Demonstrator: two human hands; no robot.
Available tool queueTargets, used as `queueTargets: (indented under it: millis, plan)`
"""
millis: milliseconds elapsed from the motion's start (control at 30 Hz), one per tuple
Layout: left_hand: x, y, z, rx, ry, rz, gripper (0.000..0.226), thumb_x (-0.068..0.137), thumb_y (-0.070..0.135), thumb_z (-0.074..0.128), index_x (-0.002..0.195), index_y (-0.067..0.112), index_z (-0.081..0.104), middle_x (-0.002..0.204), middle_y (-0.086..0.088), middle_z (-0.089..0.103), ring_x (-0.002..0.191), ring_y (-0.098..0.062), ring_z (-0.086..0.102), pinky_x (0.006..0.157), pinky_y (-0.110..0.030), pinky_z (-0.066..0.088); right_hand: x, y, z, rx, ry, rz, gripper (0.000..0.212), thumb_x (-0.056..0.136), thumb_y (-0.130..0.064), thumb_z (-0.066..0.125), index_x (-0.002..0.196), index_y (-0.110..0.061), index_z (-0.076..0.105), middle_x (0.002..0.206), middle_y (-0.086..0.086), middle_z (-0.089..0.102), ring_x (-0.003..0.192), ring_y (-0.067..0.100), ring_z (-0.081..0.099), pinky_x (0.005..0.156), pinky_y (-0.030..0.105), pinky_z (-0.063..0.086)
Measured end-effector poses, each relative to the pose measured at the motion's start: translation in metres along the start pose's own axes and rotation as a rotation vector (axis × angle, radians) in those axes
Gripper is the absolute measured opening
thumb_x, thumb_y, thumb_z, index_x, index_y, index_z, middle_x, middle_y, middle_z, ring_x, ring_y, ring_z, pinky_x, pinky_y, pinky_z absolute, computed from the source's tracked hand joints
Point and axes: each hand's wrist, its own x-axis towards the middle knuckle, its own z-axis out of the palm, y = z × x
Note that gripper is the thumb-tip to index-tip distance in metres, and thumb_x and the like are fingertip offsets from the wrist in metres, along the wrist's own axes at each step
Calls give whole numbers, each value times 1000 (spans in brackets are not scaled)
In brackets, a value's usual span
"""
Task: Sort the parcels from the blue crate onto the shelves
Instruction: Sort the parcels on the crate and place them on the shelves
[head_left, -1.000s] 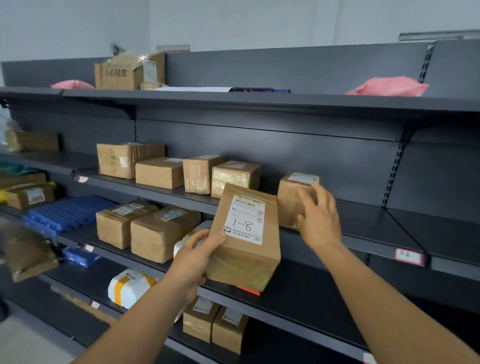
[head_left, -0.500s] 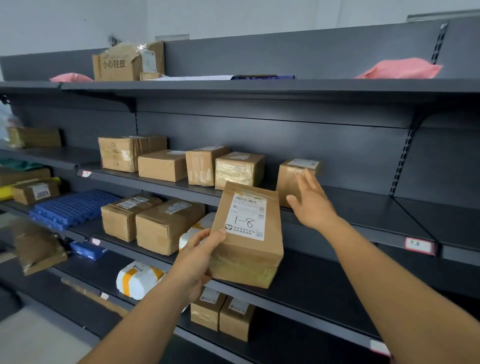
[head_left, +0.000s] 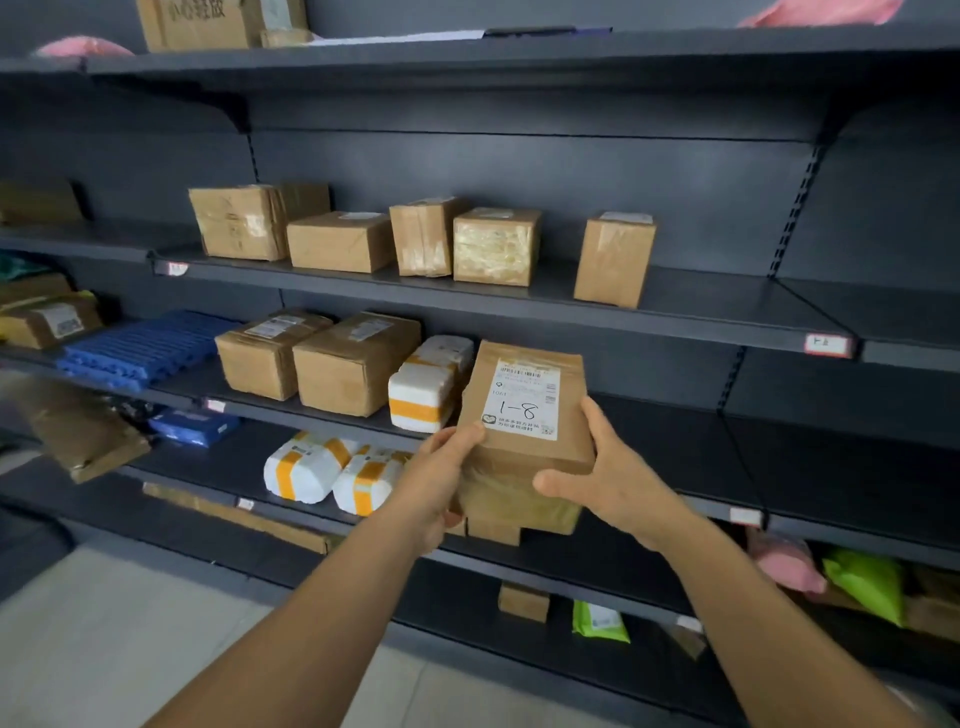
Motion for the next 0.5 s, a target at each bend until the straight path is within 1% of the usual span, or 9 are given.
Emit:
queueTargets:
  millis: [67,100,133,200,233,300,400,433,500]
  plan:
    - [-5,-18,-12,39,-8,-39,34,86,47,63,116,31,56,112,-1,65,103,-24,62,90,-45,52,-13,14,16,37,-16,37,113,72,-23,83,152,-35,4,125,-22,48,116,5,51,96,26,45]
    - [-8,-28,-17,62,-9,-62,34,86,48,63,115,31,56,113,-1,65,102,-24,62,90,-45,51,-18,21,23,47,-5,60,108,74,-19,82,151,-35,8,117,-26,49,109,2,53,90,22,46]
    - [-10,-37,-22,80,-12,-92,35,85,49,63,115,32,56,114,-1,64,102,-24,62,92,-46,50,-23,29,30,53,10,81,100,75,-17,80,148,-36,14,115,-28,49,106,1,54,88,21,46]
    - [-12,-57,-28,111,-27,-155,39,83,51,64,116,32,58,115,-2,66,102,-25,63,93,-48,49,-29,49,43,63,26,128,92,74,-17,81,146,-30,26,120,-23,55,109,4,56,93,29,50]
    - [-12,-66,-30,123,-34,-184,39,84,50,64,117,30,59,113,-3,67,100,-26,65,91,-46,51,-31,60,50,60,32,155,87,72,-18,81,143,-29,32,119,-19,59,108,6,58,93,34,52]
    - [-10,-83,-32,139,-37,-235,37,88,46,62,117,24,60,107,-5,70,93,-25,69,79,-39,56,-35,81,62,55,57,206,74,71,-19,80,134,-30,43,112,-14,65,102,7,63,88,36,55]
    - [-3,-107,-29,177,-30,-300,36,90,44,61,115,17,60,98,-6,71,85,-22,69,63,-32,56,-38,113,76,83,78,269,53,76,-14,76,121,-28,53,108,-11,68,94,4,64,76,23,54]
    - [1,-115,-26,194,-26,-319,36,91,44,61,114,17,60,96,-5,70,83,-21,68,61,-30,54,-38,124,79,107,73,293,50,77,-13,75,120,-27,54,107,-11,68,93,4,64,73,20,53]
    - [14,-133,-20,221,-11,-357,36,90,47,60,113,19,61,97,-5,69,86,-21,67,62,-31,53,-33,147,81,116,79,339,50,78,-12,74,121,-28,56,106,-13,68,94,5,64,74,20,52]
